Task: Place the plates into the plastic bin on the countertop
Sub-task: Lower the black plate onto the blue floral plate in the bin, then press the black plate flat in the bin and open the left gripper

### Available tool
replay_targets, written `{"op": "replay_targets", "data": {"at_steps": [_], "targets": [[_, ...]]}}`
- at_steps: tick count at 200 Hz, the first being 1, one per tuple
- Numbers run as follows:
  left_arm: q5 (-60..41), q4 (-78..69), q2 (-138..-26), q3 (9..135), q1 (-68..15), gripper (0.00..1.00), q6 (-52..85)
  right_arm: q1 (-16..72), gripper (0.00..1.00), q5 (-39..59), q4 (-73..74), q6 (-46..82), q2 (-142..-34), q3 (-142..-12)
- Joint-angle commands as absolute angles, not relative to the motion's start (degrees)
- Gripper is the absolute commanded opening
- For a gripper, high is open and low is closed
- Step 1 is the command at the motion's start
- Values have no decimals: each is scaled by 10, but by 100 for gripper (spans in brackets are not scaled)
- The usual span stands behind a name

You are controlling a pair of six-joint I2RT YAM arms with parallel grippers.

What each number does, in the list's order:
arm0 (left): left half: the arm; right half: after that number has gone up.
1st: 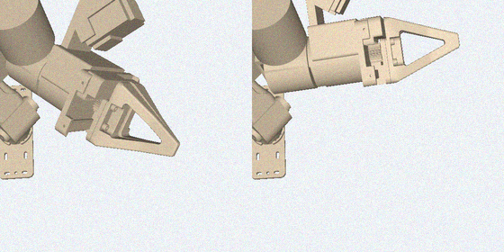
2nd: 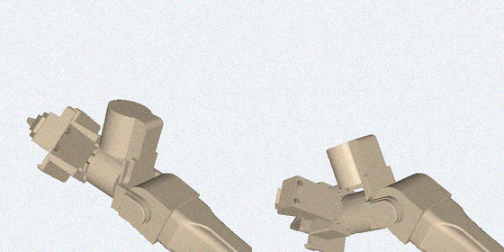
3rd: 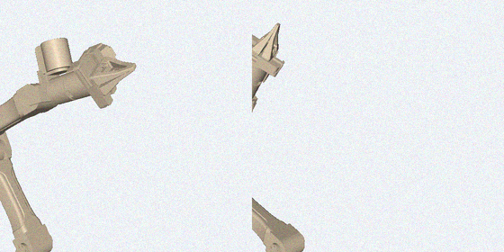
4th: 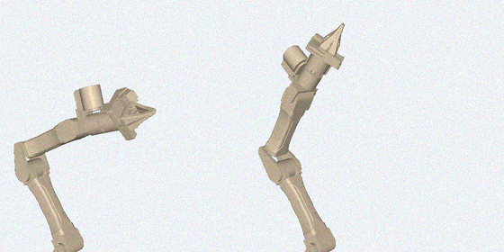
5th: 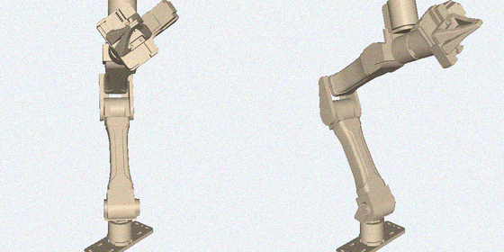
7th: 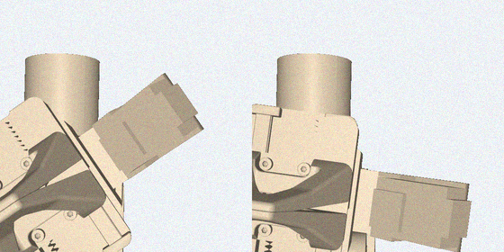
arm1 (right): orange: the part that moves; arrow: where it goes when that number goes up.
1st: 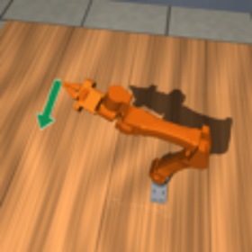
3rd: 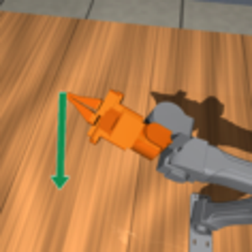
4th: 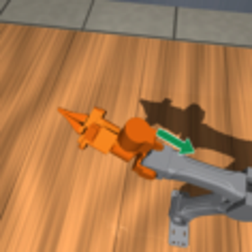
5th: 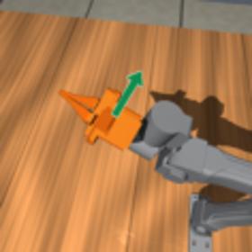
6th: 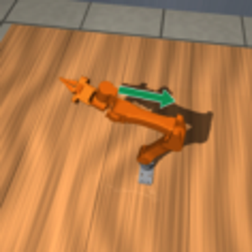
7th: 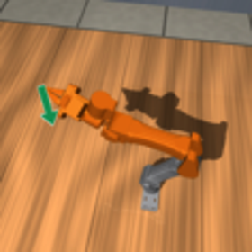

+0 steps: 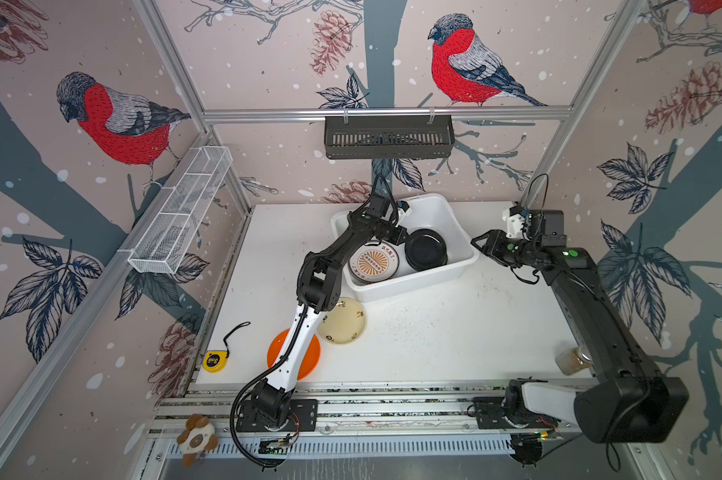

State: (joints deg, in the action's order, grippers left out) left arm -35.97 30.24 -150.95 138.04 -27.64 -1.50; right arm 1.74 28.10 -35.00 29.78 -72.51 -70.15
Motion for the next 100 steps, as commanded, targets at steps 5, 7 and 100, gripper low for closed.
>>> {"op": "replay_targets", "data": {"at_steps": [5,7,100], "targets": [[-369,288,-1513,1384,-277,15,-17,18,46,279,-334,296,-734,-701],[-369,288,-1514,1384,-277,15,-17,18,47,280,-335,296,-734,-701],[-369,284,-1523,1388,-276,22,-10,18,46,280,-332,296,-752,-710]]}}
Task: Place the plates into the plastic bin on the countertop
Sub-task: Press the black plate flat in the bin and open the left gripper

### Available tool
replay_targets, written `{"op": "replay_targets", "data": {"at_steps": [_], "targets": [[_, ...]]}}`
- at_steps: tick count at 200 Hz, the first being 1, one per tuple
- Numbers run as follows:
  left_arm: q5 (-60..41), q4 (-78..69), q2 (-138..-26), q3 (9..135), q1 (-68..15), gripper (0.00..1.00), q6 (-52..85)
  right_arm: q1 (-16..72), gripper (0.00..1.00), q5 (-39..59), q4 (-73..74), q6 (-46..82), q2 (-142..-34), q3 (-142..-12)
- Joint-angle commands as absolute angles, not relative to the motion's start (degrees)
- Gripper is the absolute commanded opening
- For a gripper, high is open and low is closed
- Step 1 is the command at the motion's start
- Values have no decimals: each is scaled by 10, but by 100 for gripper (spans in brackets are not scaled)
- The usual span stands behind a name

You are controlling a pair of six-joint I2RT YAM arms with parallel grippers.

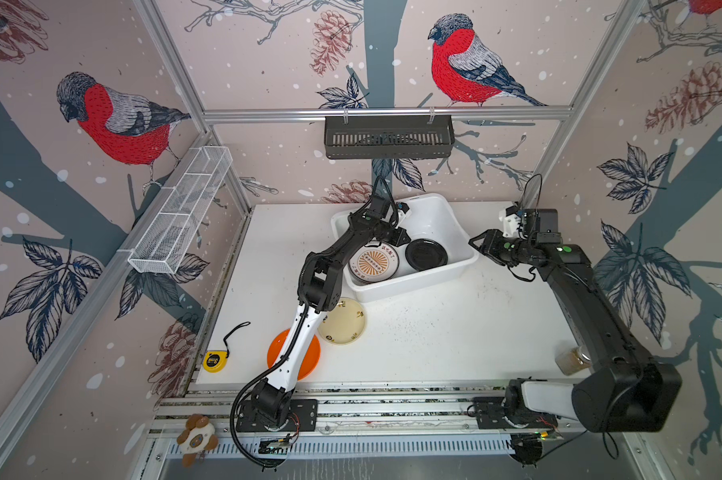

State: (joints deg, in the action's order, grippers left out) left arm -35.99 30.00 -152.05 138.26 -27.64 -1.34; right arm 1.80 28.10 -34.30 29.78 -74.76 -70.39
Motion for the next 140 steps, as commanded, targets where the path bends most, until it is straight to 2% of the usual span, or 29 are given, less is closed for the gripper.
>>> {"op": "replay_targets", "data": {"at_steps": [1,25,45,83,140], "targets": [[-369,283,-1522,1388,-276,22,-10,18,46,281,-332,296,-752,-710],[-370,283,-1522,1390,-276,28,-9,19,46,281,-331,298,-758,-714],[-371,289,-1521,1390,-275,29,-11,21,46,279,-331,299,-761,-719],[-346,328,-1514,1390,-274,27,-9,21,46,274,-337,299,-765,-726],[-363,396,-1516,1386,-273,24,-34,22,46,260,-345,315,-756,-725]]}}
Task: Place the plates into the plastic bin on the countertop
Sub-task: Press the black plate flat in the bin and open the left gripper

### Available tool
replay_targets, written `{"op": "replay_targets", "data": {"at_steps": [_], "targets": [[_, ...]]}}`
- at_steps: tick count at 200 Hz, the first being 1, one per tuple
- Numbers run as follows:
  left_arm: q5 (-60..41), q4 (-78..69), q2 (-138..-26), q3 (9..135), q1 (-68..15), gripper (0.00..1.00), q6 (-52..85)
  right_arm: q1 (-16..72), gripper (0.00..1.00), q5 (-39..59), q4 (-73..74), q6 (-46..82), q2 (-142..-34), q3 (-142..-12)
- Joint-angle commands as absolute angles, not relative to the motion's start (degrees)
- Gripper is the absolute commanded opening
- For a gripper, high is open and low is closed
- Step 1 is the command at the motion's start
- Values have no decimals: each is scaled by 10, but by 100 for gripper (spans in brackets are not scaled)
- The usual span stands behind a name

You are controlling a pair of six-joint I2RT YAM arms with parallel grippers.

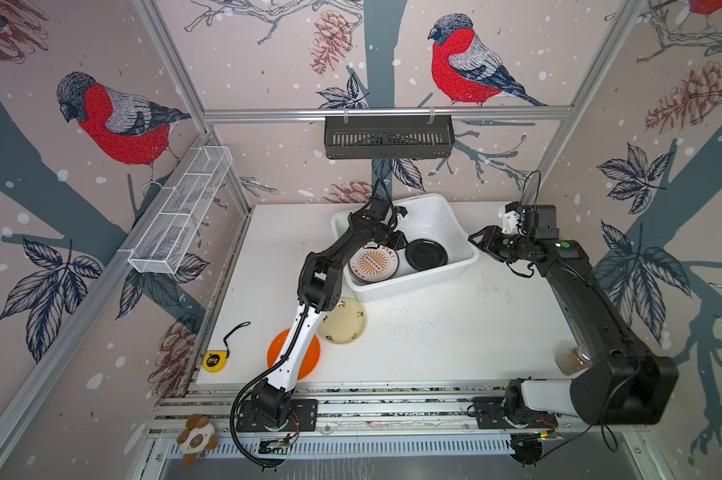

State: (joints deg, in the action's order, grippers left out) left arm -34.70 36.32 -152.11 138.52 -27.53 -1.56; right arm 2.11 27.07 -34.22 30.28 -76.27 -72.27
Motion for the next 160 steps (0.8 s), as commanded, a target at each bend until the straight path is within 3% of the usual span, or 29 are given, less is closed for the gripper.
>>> {"op": "replay_targets", "data": {"at_steps": [1,53,160], "targets": [[-363,396,-1516,1387,-273,24,-35,22,46,260,-345,316,-756,-725],[-385,388,-1519,1395,-274,11,-33,25,46,249,-351,319,-742,-717],[-387,391,-1528,1398,-279,13,-30,24,46,256,-348,309,-758,-721]]}}
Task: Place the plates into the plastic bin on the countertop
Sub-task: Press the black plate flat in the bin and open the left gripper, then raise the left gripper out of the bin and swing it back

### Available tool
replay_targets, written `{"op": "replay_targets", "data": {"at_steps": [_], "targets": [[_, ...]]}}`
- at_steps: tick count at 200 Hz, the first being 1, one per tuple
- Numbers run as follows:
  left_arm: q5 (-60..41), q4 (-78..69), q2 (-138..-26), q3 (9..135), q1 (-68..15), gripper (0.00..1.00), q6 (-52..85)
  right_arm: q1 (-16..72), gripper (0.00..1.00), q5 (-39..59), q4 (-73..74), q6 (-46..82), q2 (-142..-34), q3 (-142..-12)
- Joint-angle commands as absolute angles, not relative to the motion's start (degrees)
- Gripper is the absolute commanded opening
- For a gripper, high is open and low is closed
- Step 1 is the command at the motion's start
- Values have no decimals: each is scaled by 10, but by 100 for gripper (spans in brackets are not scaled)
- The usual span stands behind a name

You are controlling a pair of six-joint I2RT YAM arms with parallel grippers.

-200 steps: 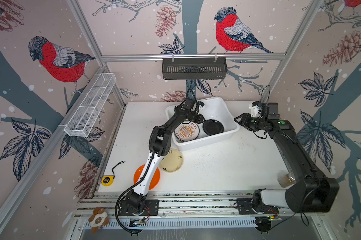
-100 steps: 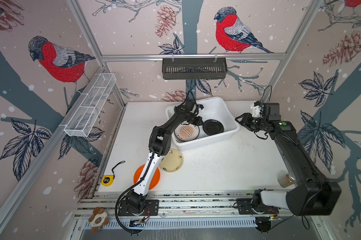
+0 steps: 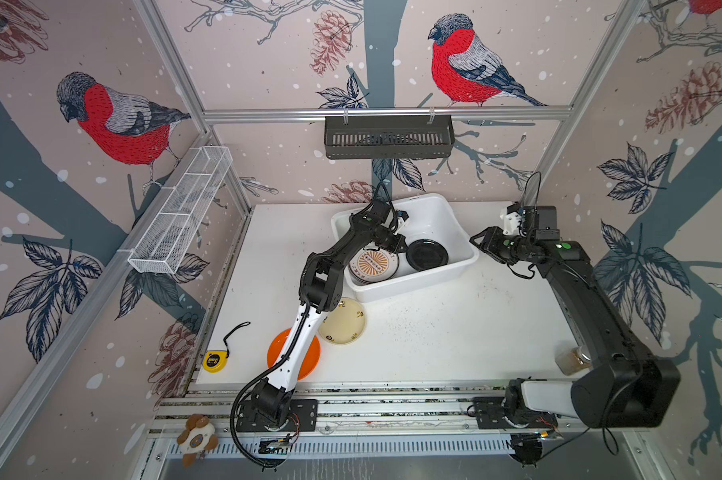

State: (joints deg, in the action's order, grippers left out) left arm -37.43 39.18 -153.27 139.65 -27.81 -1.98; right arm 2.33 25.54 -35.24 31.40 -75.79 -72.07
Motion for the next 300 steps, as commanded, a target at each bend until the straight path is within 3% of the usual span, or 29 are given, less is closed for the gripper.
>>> {"op": "replay_targets", "data": {"at_steps": [1,83,97,125,160,200,264,300], "targets": [[-387,389,-1527,1398,-279,13,-29,24,46,256,-348,310,-758,-721],[-399,352,-1501,1405,-276,23,-29,24,46,258,-343,308,-764,-728],[-399,331,-1480,1404,-266,29,-25,24,46,259,-339,307,-767,-731],[-393,313,-1429,1410,-237,56,-34,23,47,261,-324,305,-775,-740],[-366,370,-1344,1397,-210,69,-127,23,49,264,-301,294,-783,-746],[-345,483,-1238,1341,-181,78,-237,23,50,267,-275,271,-791,-748],[-361,639,-1123,1270,-43,80,-285,22,50,293,-244,253,-811,-750],[-371,671,-1059,1144,29,80,-332,24,50,309,-231,258,-831,-769]]}}
